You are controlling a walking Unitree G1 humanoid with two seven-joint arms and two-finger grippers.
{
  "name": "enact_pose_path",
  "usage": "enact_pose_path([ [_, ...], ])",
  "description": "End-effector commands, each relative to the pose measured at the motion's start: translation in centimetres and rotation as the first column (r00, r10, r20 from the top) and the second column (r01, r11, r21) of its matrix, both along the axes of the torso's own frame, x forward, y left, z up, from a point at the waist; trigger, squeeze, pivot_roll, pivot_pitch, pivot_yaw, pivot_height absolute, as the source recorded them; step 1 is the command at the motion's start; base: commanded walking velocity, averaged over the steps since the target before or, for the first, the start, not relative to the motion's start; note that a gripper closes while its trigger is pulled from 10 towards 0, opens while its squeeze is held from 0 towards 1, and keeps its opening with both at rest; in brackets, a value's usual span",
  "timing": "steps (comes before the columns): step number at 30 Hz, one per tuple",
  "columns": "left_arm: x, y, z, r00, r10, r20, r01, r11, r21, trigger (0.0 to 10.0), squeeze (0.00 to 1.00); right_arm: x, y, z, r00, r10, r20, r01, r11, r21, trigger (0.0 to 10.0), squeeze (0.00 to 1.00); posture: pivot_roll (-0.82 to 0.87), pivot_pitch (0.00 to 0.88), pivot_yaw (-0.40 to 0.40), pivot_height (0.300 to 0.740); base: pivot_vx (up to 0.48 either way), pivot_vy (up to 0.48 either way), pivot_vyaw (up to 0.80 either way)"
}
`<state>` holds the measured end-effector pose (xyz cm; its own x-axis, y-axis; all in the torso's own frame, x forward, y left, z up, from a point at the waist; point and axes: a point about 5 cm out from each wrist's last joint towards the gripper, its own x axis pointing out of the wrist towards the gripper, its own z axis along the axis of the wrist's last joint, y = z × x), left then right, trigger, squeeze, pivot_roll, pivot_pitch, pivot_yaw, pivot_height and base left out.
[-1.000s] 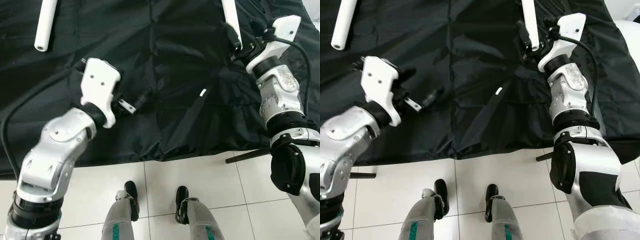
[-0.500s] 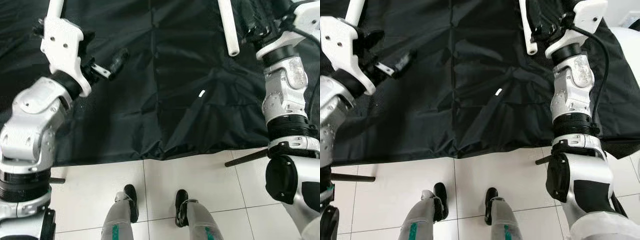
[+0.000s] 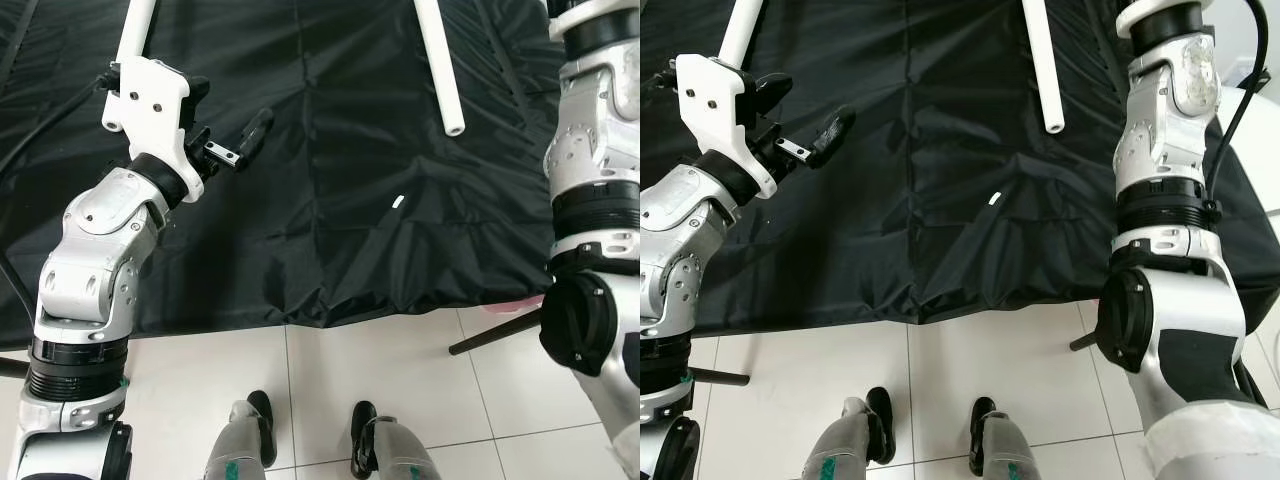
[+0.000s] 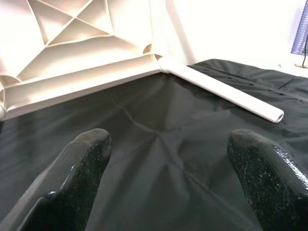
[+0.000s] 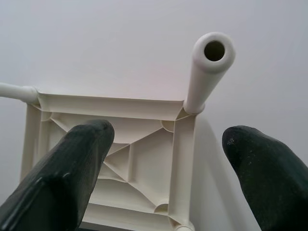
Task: Building children table
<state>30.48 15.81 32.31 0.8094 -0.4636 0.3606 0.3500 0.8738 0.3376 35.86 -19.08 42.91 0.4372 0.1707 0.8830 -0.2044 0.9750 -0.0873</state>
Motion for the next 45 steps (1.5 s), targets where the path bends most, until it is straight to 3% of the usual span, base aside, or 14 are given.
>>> enact_pose_path([
  [1, -0.2, -0.2, -0.1, 1.0, 0.013, 0.016, -0.013, 1.0, -0.008, 10.0, 0.0, -0.5, -0.3, 0.8, 0.999, -0.034, 0.038, 0.034, 0.999, -0.003, 10.0, 0.0, 0.02, 0.215, -0.044, 0.74, 0.0, 0.0, 0.0],
  [12, -0.7, -1.9, -1.4, 0.999, -0.054, -0.007, 0.054, 0.998, 0.016, 10.0, 0.0, -0.4, -0.9, 2.7, 0.994, -0.09, 0.062, 0.087, 0.995, 0.055, 10.0, 0.0, 0.04, 0.206, -0.047, 0.74, 0.0, 0.0, 0.0],
  [26, -0.8, -2.2, -1.3, 0.997, -0.072, -0.002, 0.072, 0.997, 0.034, 10.0, 0.0, -0.3, -1.7, 3.9, 0.99, -0.13, 0.046, 0.125, 0.988, 0.094, 10.0, 0.0, 0.04, 0.199, -0.043, 0.74, 0.0, 0.0, 0.0],
  [45, -1.4, -2.6, -1.4, 0.995, -0.098, -0.005, 0.098, 0.994, 0.049, 10.0, 0.0, -0.1, -1.6, 4.5, 0.991, -0.129, 0.033, 0.124, 0.986, 0.112, 10.0, 0.0, 0.06, 0.21, -0.04, 0.74, 0.0, 0.0, 0.0],
])
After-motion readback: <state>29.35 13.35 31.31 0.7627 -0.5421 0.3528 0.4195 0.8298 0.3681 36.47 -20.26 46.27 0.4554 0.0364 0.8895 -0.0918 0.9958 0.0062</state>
